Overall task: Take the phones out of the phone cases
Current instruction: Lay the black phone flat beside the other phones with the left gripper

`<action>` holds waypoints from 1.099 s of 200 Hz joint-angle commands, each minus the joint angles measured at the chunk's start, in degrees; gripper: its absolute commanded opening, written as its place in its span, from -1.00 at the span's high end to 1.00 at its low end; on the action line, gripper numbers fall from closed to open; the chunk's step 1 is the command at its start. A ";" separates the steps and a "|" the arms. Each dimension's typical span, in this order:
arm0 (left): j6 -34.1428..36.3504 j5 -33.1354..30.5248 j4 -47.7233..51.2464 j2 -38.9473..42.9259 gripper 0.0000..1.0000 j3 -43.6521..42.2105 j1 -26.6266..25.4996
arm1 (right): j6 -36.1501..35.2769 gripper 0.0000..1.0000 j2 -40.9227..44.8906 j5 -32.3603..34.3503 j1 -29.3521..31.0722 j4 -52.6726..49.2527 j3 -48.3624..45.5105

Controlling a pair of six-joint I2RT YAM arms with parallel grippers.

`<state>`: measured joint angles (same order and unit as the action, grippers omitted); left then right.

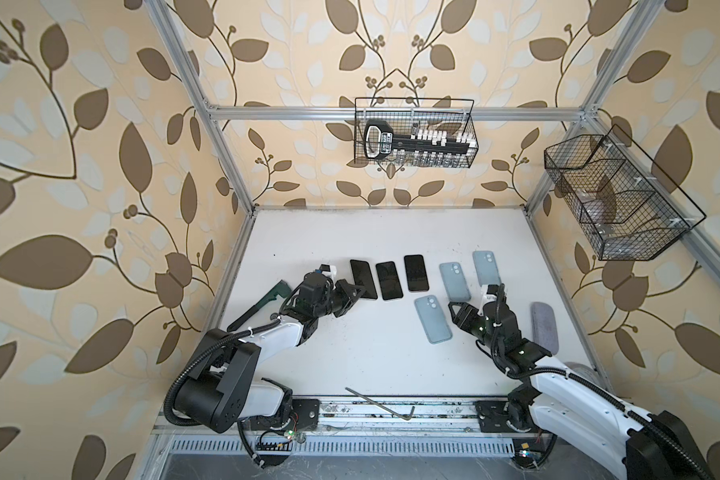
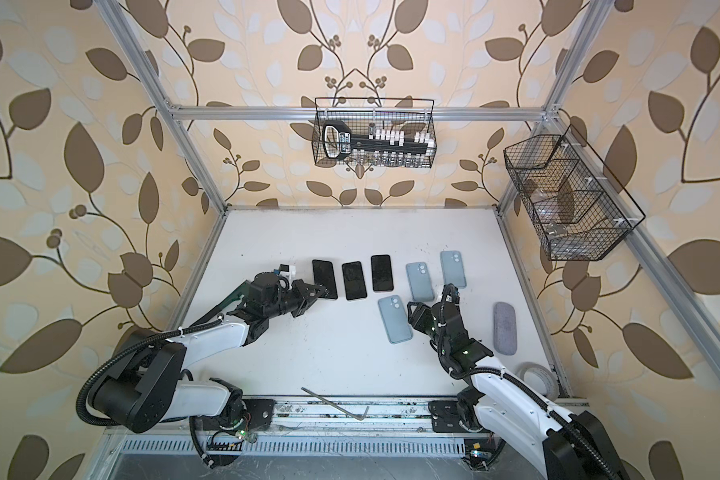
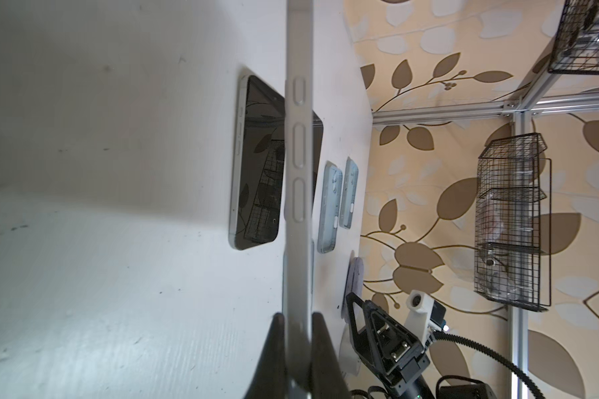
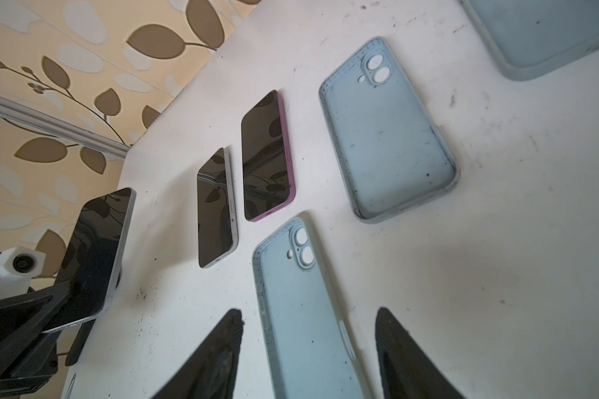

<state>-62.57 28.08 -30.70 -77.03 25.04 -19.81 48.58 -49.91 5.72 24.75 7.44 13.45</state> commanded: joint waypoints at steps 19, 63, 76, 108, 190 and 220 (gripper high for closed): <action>5.90 -0.30 -9.14 -1.96 1.00 -0.54 0.21 | -0.59 -0.24 -0.19 -1.40 -0.65 3.12 -1.98; 5.11 -0.04 -20.11 -11.59 1.00 -3.33 0.49 | 0.05 -0.24 -0.20 -2.58 -1.01 4.43 -3.62; 3.85 0.16 -24.23 -14.21 1.00 -3.85 0.48 | 0.00 -0.24 0.43 -2.52 -1.13 3.97 -4.11; 2.11 0.14 -29.11 -19.38 1.00 -3.50 0.74 | 0.19 -0.25 2.77 -2.12 -1.52 2.46 -5.01; -2.67 -1.24 -39.20 -26.41 1.00 -6.02 2.94 | 0.11 -0.25 3.98 -2.55 -2.60 1.47 -5.98; -0.98 -1.88 -33.99 -23.63 0.93 -5.64 3.03 | 0.29 -0.25 3.22 -2.64 -2.61 2.28 -5.98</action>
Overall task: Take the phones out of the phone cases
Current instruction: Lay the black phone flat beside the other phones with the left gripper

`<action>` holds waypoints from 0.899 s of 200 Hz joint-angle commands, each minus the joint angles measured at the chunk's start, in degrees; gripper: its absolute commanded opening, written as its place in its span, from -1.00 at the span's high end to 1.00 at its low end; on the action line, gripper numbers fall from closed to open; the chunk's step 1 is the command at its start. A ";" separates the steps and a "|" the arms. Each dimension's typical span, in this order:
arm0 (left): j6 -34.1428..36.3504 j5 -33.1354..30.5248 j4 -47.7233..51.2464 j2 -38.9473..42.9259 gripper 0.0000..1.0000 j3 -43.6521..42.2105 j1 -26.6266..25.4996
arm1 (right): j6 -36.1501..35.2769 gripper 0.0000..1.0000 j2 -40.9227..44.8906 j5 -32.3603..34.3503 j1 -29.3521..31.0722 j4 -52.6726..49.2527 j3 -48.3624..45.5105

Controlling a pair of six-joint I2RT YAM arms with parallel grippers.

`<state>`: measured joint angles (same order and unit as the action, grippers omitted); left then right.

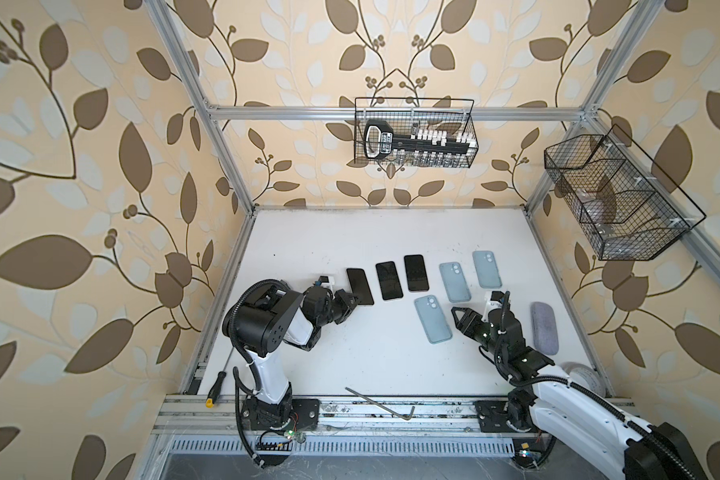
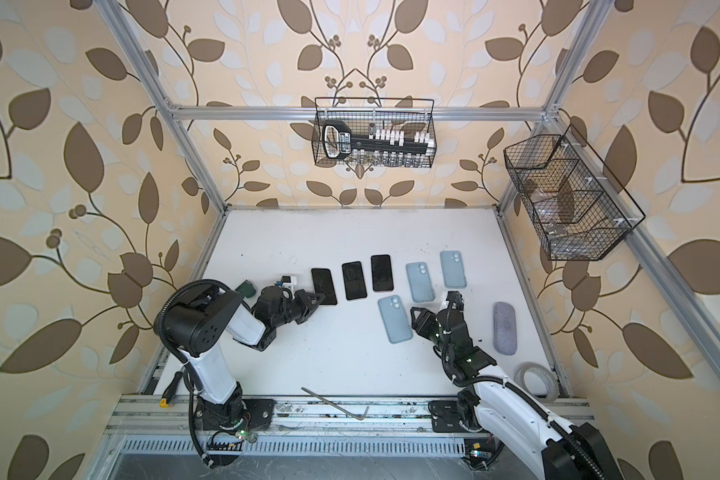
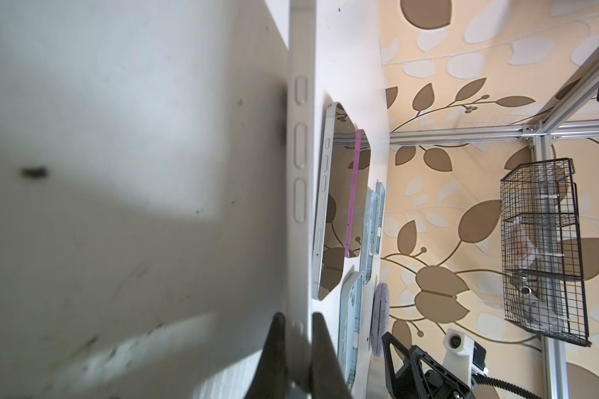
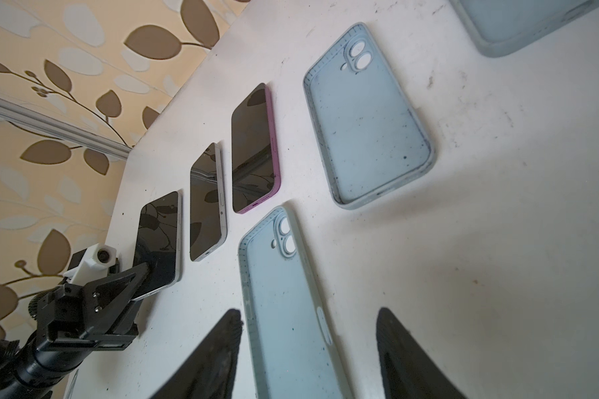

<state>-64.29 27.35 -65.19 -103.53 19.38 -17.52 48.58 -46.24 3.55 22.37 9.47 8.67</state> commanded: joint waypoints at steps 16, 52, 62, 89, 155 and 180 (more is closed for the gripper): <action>1.81 -1.25 4.18 4.13 0.81 0.73 0.73 | 0.30 -0.25 -0.92 -0.60 -0.22 0.75 -1.28; 2.42 -1.33 7.22 4.65 0.62 1.19 0.73 | 0.44 -0.25 -1.70 -0.74 -0.23 1.51 -1.37; 2.42 -1.34 7.53 4.58 0.58 1.20 0.73 | 0.38 -0.25 -1.65 -0.75 -0.22 1.51 -1.37; 2.42 -1.68 8.53 4.90 0.45 1.28 0.73 | 0.32 -0.25 -1.63 -0.74 -0.22 1.34 -1.46; 5.38 -4.31 18.69 10.26 0.23 2.25 0.73 | 0.43 -0.25 -1.33 -0.71 -0.31 1.42 -1.81; 8.45 -6.51 26.73 15.21 0.04 2.77 0.71 | 0.43 -0.25 -1.40 -0.58 -0.31 1.60 -1.81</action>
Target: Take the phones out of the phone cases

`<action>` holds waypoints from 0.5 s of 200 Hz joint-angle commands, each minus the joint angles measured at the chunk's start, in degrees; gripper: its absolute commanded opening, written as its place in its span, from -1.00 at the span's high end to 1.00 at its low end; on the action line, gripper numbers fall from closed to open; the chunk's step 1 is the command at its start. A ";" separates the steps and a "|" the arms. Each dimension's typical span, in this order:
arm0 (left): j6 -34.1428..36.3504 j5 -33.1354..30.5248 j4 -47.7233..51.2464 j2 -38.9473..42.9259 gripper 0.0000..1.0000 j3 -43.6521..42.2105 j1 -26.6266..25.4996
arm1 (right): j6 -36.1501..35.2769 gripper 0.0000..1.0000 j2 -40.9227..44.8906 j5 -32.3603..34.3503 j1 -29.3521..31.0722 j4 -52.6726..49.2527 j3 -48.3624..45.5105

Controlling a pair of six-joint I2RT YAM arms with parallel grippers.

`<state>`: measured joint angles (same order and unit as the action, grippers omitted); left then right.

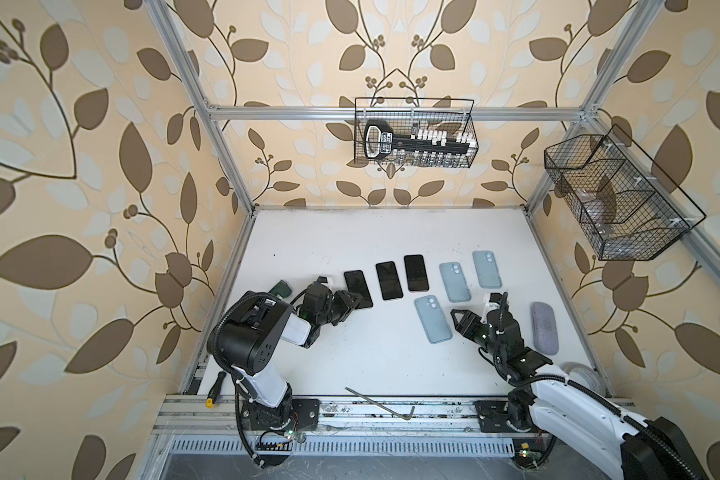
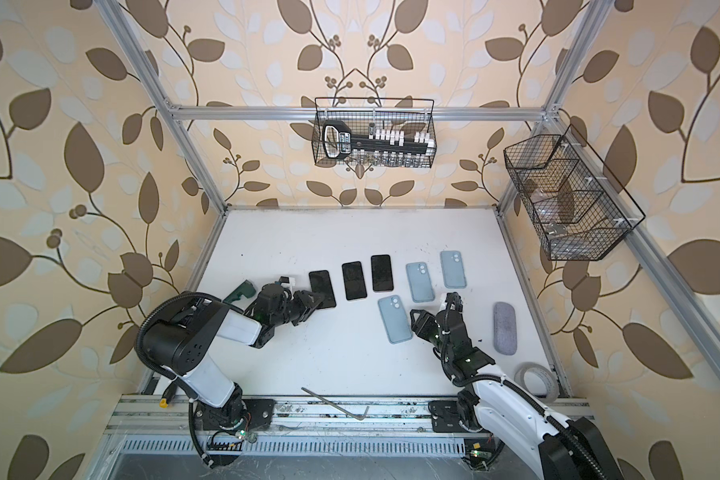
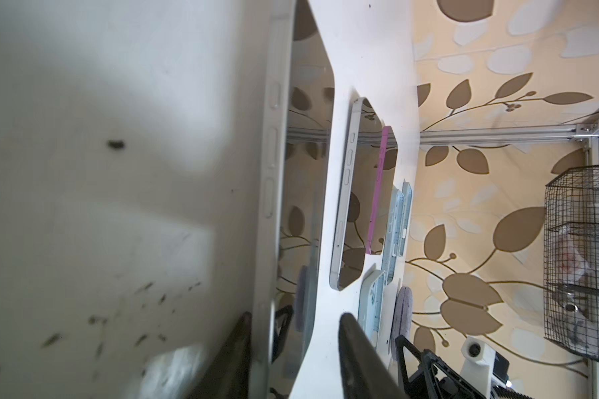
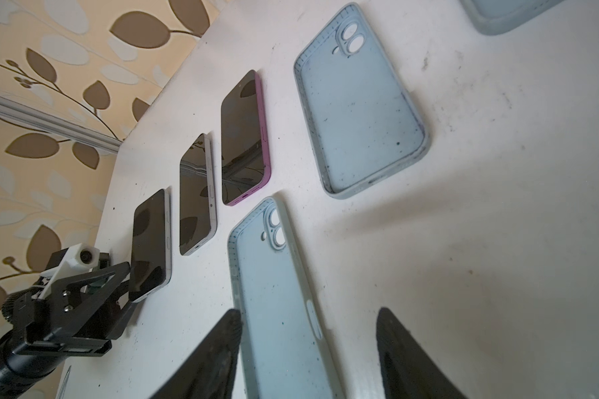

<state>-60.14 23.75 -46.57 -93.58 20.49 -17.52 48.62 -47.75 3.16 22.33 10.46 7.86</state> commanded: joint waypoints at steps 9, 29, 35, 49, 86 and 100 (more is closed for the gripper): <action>5.34 -3.71 11.38 7.02 0.02 2.12 0.73 | 0.44 -0.25 -0.01 -0.17 -0.27 0.81 -1.00; 7.60 -5.38 18.23 10.69 -0.12 2.85 0.70 | 0.36 -0.25 -0.31 -0.28 -0.28 1.23 -0.87; 8.01 -5.82 20.24 12.72 -0.16 3.10 0.71 | 0.28 -0.25 -0.47 -0.41 -0.27 1.31 -0.83; 9.87 -7.37 24.41 15.60 -0.29 3.29 0.73 | 0.08 -0.25 -0.61 -0.51 -0.27 1.36 -0.59; 15.40 -12.31 41.22 25.77 -0.75 7.26 0.73 | -1.67 -0.26 -0.81 -0.10 -0.27 0.82 0.48; 17.90 -15.13 48.47 29.60 -0.89 9.90 0.73 | -3.37 -0.26 -1.13 -0.18 -0.52 -0.16 1.85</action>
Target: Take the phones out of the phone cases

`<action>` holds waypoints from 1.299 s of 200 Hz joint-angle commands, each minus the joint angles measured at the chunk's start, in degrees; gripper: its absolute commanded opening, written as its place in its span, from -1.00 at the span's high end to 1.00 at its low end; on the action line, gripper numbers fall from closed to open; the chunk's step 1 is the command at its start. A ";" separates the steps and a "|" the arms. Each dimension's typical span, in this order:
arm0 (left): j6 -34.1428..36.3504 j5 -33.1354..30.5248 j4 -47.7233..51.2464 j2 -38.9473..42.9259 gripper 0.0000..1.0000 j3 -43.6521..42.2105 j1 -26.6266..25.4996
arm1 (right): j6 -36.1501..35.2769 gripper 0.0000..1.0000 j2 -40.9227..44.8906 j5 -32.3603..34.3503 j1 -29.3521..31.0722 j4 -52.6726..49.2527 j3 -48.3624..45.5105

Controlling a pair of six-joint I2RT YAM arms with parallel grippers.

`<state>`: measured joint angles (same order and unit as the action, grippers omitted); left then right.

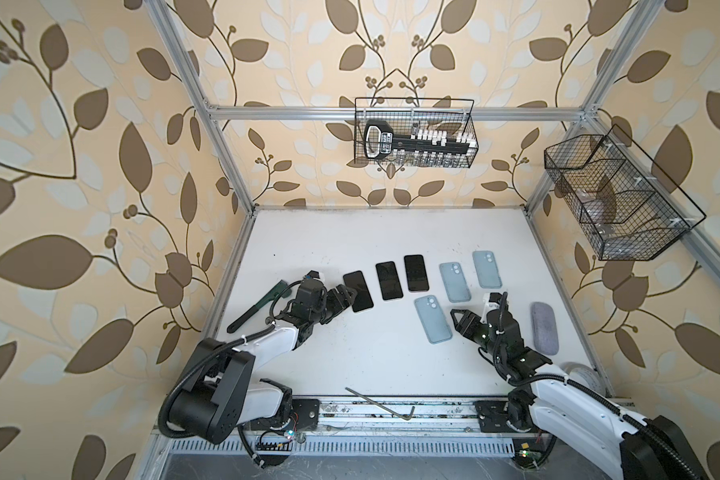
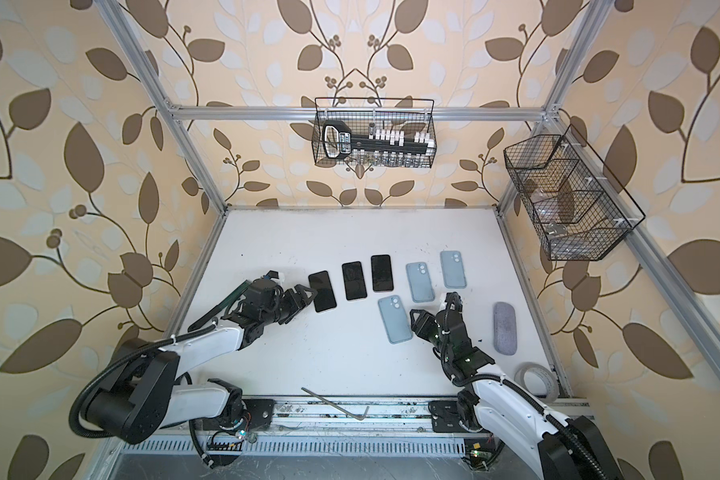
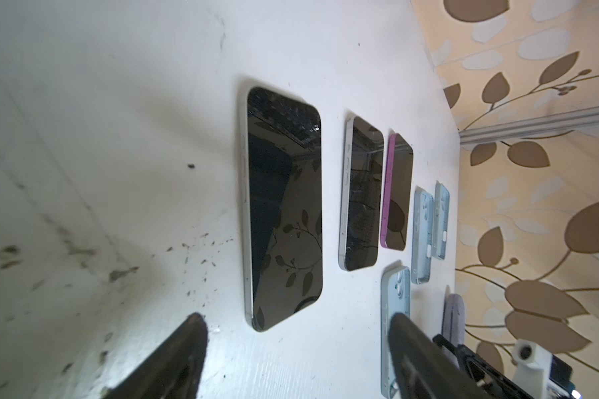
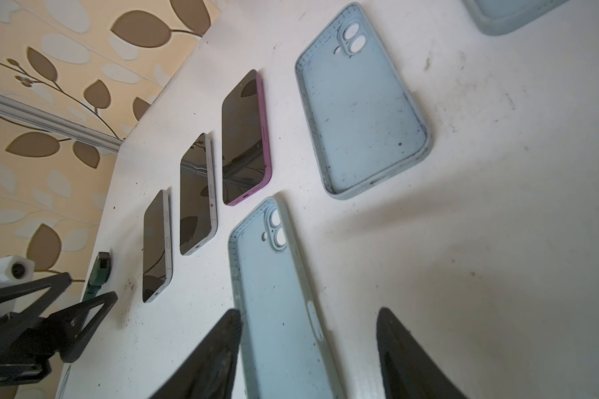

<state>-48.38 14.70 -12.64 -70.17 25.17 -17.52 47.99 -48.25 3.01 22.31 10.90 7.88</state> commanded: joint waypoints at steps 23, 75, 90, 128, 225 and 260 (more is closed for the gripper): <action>10.06 -9.39 22.57 11.15 -0.98 8.94 0.73 | -6.68 -0.26 -1.12 -0.38 -1.16 -2.58 4.74; 17.54 -17.17 33.92 13.96 -0.98 18.17 0.76 | -17.17 -0.36 -3.62 -2.49 -5.00 -7.69 14.12; 18.17 -24.08 35.15 14.33 -0.97 19.66 0.78 | -20.45 -0.47 -5.19 -3.37 -7.01 -9.64 17.79; 23.54 -34.46 32.84 17.29 -0.98 20.66 0.82 | -25.63 -0.65 -8.75 -6.68 -12.33 -11.94 25.41; 38.85 -43.25 25.45 20.90 -0.98 19.09 1.25 | -34.21 -1.00 -11.26 -2.59 -16.77 -15.64 39.53; 40.82 -41.66 21.31 20.04 -0.98 17.72 4.86 | -38.50 -1.00 -10.94 2.06 -16.92 -12.27 39.31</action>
<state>-10.72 -26.17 13.82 -50.19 44.03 -15.38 13.76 -60.07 0.84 5.72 -3.66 47.46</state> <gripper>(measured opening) 0.987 0.998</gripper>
